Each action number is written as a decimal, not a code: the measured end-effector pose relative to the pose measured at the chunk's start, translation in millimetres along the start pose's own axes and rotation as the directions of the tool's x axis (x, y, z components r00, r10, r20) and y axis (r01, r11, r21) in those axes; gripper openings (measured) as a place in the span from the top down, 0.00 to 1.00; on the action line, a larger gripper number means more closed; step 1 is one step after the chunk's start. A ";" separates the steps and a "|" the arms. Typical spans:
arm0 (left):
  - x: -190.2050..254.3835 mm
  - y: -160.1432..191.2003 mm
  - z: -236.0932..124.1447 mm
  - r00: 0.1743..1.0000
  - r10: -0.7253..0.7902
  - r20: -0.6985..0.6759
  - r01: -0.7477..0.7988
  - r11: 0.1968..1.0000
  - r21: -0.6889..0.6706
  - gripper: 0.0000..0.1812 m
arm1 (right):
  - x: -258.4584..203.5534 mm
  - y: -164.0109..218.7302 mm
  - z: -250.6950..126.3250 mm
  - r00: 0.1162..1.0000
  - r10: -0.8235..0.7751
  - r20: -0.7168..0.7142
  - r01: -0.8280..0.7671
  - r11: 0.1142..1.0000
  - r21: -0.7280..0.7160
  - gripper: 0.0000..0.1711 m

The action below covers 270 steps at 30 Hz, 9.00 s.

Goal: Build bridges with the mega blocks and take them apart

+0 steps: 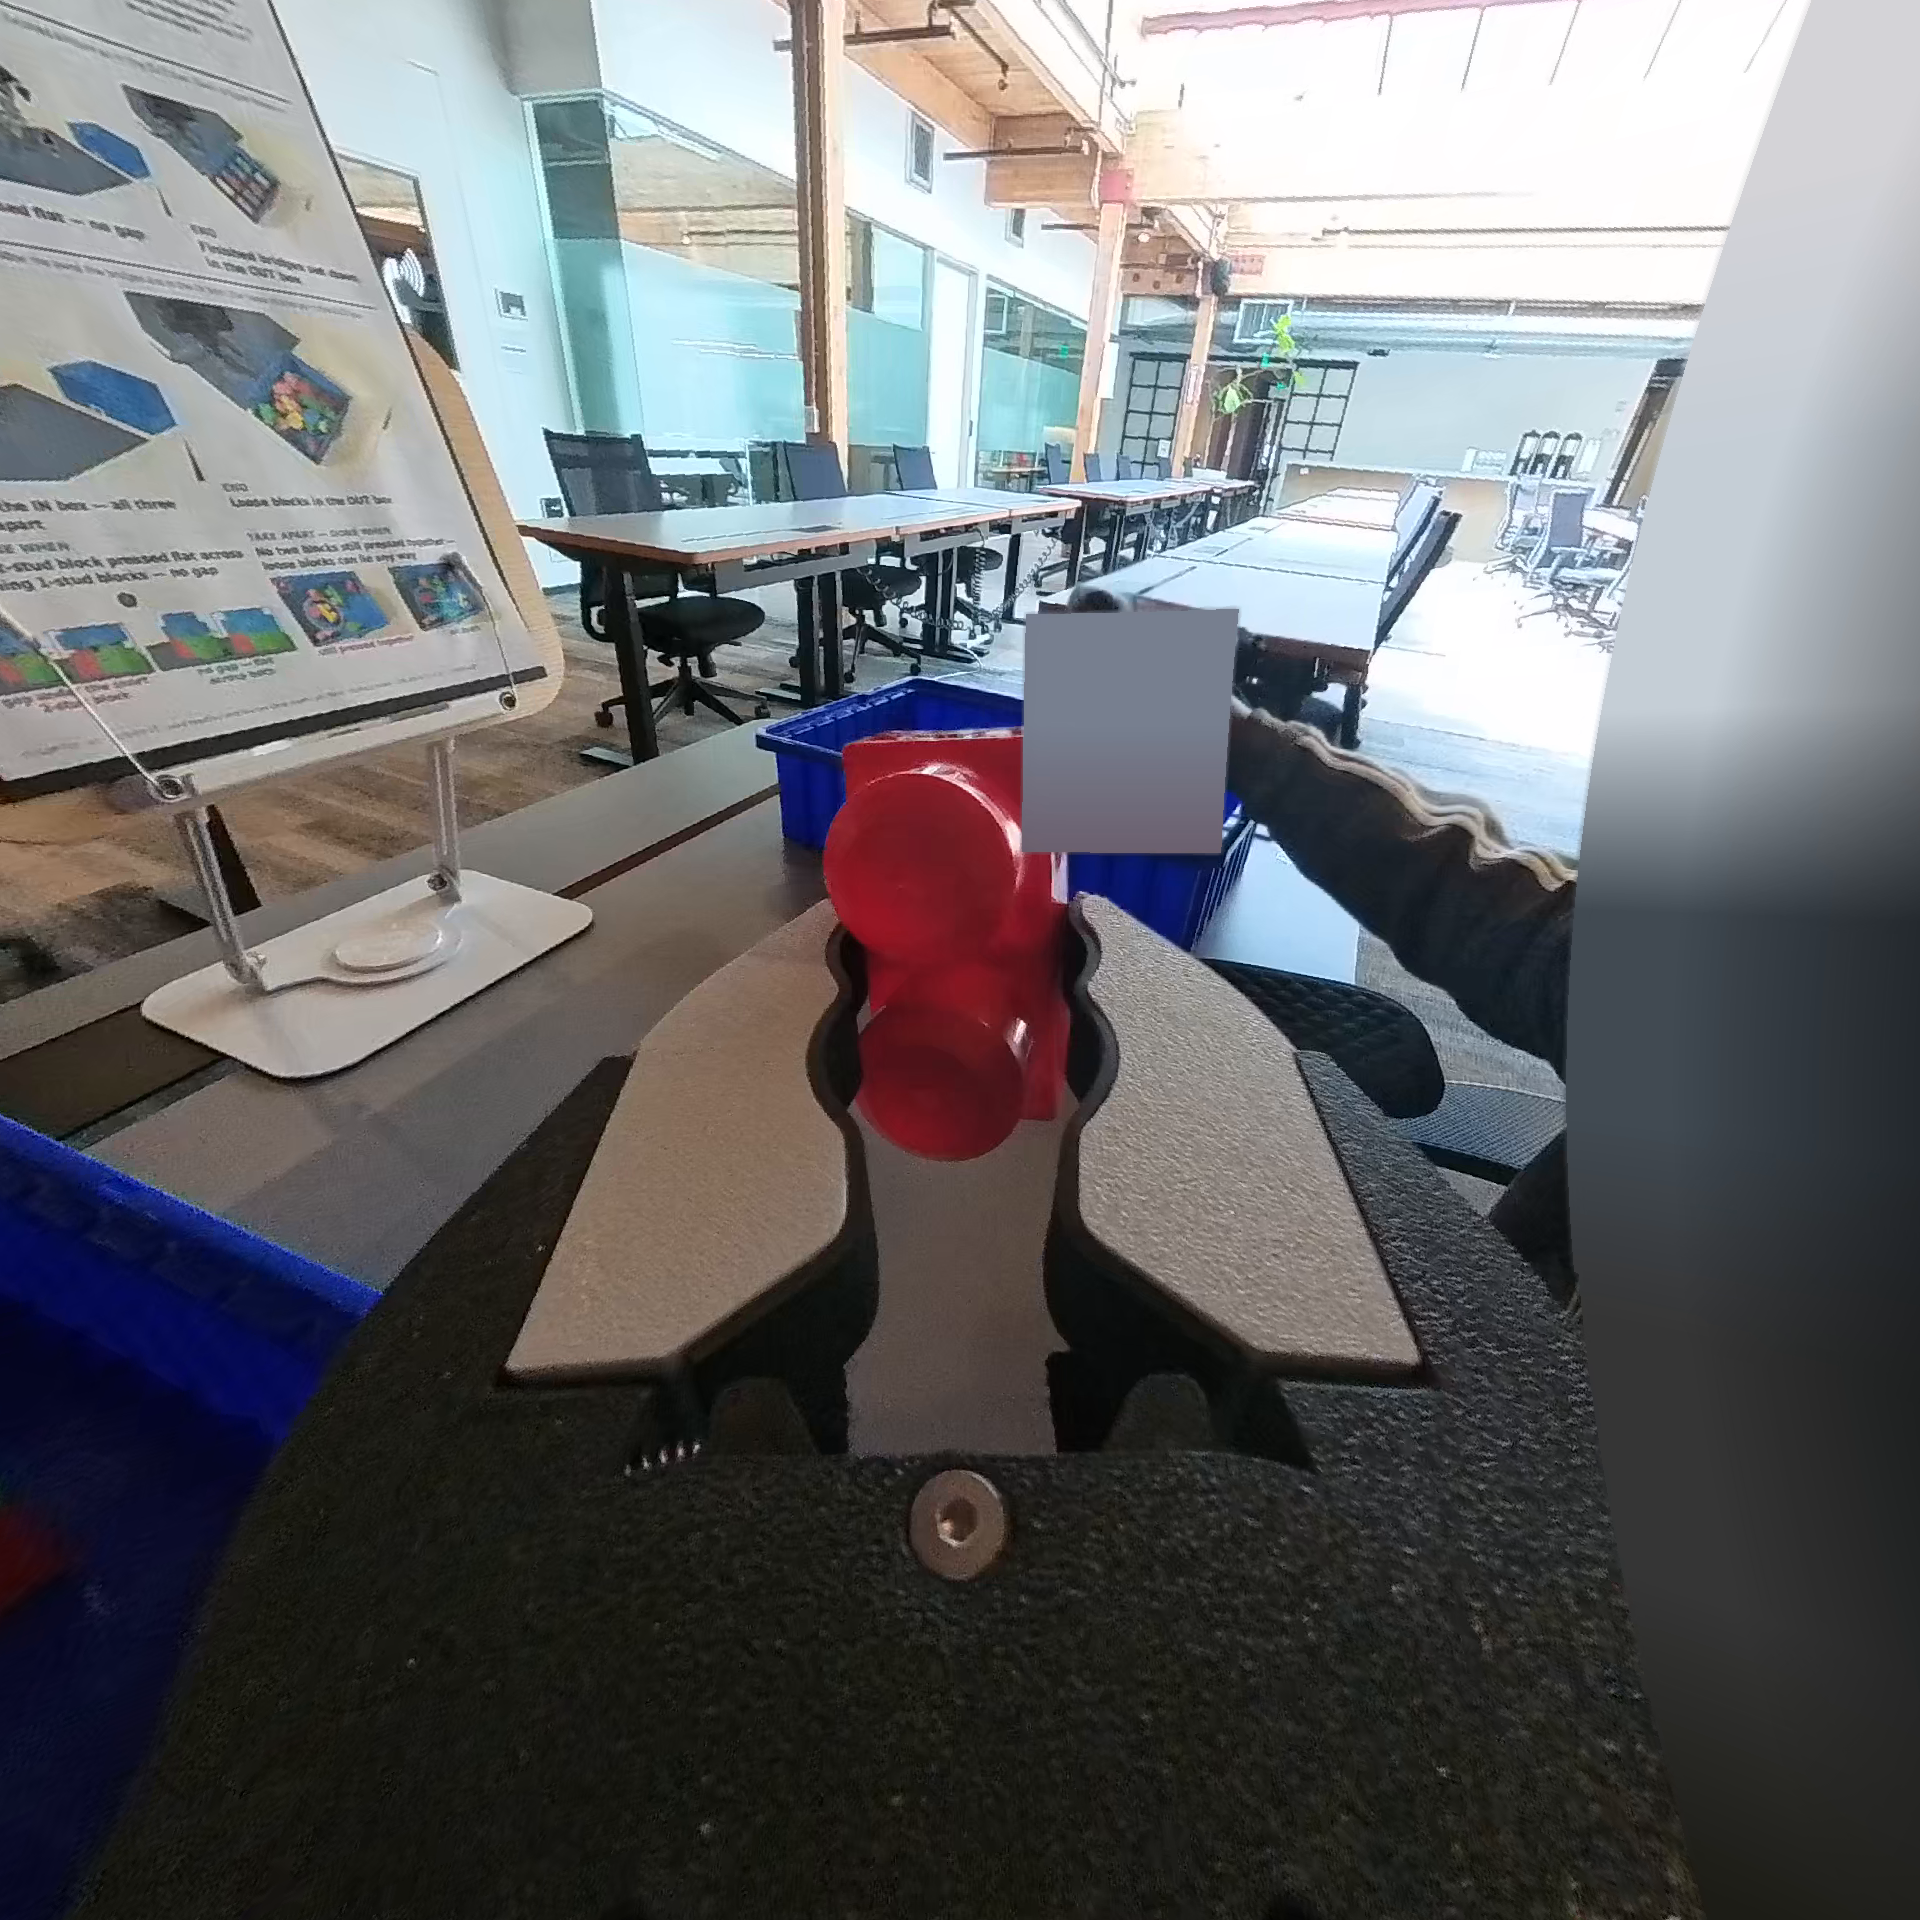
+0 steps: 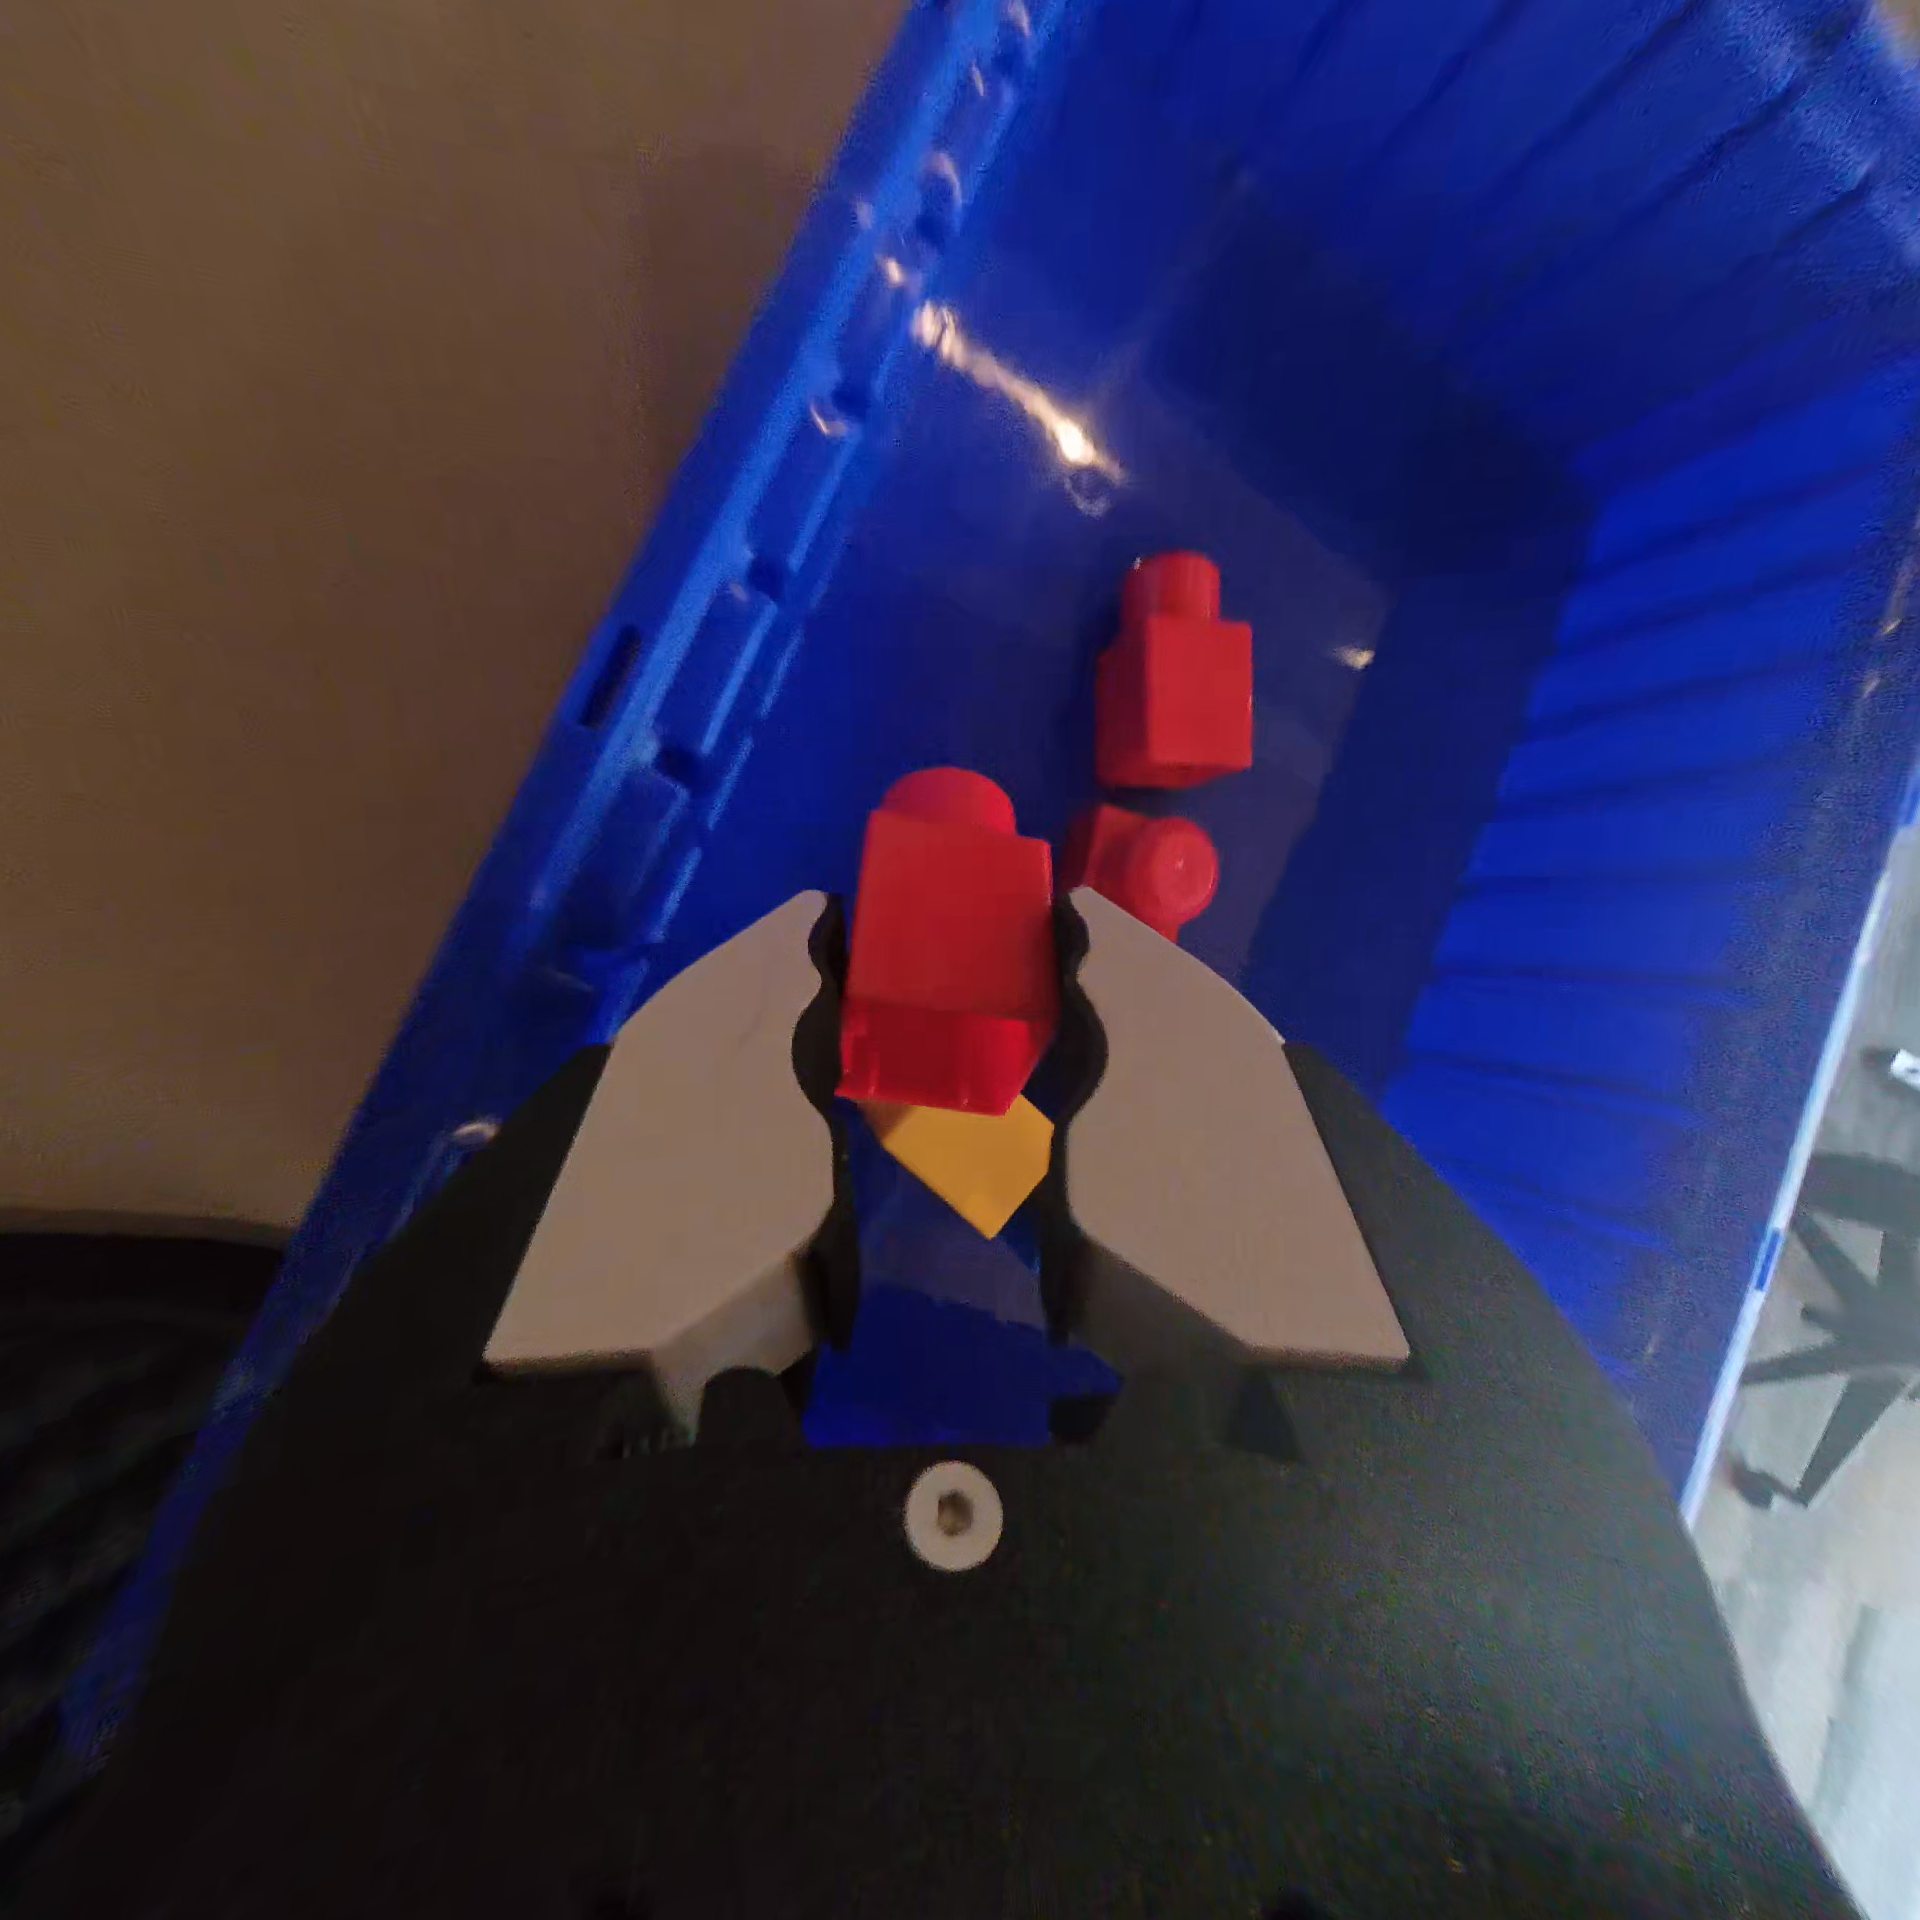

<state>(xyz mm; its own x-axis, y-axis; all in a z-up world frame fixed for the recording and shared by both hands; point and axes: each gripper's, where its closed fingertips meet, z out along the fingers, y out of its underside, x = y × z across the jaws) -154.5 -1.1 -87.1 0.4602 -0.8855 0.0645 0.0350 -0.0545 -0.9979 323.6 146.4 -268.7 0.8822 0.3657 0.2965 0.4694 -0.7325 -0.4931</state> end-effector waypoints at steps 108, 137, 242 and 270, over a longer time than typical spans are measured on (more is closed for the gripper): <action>-133.3 49.8 -106.3 0.819 0.268 0.508 0.013 0.875 -0.483 0.66 | 98.9 -60.5 -49.7 0.980 0.188 0.066 -0.197 0.880 0.432 0.64; -331.7 187.0 -144.6 0.499 0.172 0.849 0.697 0.502 -0.511 0.72 | -22.3 -101.5 -164.1 0.980 -0.198 -0.030 0.168 0.726 0.667 0.68; -6.1 8.4 -4.6 0.926 0.133 0.353 -0.098 0.989 -0.113 0.80 | 85.8 79.9 15.2 0.974 0.171 0.146 -0.068 0.844 -0.532 0.78; 49.6 25.6 106.5 0.990 0.115 -0.078 -0.132 0.954 -0.271 0.80 | -136.4 -86.8 -201.4 0.635 -0.503 0.587 -0.102 0.698 0.708 0.52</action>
<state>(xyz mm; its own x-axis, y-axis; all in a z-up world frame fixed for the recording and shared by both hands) -36.3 2.8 -108.8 0.3903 -0.9193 -0.0513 -0.2676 -0.0599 -0.9617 155.1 44.4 -101.6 0.3459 0.9372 -0.0438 0.2642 -0.1421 -0.9539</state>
